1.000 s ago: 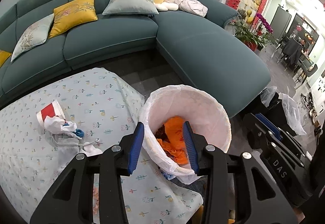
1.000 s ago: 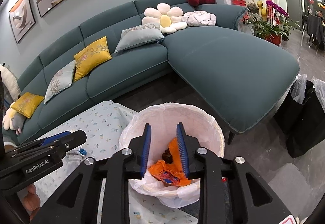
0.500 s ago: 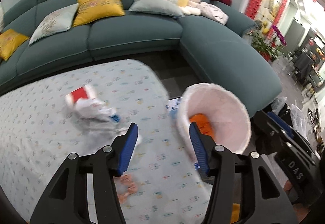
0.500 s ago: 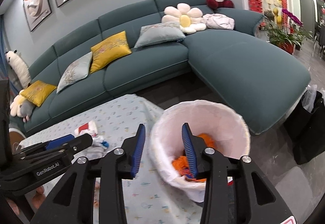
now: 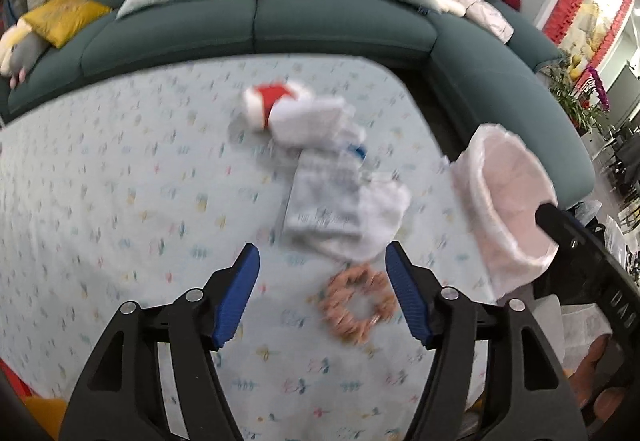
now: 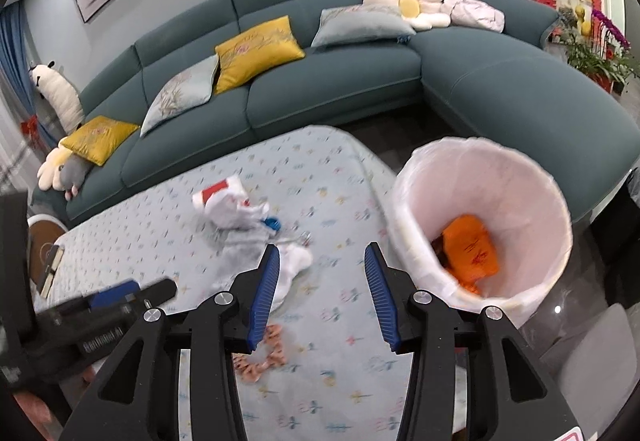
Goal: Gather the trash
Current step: 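Grasp the pink scrunchie with the left tool while the right tool grasps the grey pouch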
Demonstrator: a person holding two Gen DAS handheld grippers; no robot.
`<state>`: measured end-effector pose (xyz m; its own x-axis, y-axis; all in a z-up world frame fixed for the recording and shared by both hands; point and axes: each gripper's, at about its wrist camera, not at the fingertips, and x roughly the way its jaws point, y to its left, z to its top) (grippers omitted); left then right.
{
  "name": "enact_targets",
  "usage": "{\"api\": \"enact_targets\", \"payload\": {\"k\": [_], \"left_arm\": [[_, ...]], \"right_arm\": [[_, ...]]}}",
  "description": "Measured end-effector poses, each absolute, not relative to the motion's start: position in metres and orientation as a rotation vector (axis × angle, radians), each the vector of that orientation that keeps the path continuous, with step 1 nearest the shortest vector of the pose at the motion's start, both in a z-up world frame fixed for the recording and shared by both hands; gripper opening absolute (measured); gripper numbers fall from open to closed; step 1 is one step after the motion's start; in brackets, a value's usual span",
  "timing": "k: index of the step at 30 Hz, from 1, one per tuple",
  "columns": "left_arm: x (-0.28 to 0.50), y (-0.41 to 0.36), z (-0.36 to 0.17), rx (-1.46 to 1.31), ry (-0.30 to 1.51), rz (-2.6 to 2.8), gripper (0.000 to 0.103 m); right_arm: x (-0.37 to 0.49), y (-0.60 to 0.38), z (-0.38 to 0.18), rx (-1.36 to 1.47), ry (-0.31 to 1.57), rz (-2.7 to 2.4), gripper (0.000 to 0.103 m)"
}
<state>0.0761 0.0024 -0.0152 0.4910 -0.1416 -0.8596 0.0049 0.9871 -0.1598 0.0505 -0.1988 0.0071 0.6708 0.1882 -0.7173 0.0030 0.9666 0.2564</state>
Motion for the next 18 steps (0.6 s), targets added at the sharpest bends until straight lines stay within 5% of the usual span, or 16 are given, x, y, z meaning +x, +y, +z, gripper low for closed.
{"api": "enact_targets", "payload": {"k": [18], "left_arm": [[0.079,-0.017,-0.111,-0.169,1.248,-0.122,0.054]], "right_arm": [[0.061,-0.168,-0.042,0.207,0.947,0.115,0.044]]}}
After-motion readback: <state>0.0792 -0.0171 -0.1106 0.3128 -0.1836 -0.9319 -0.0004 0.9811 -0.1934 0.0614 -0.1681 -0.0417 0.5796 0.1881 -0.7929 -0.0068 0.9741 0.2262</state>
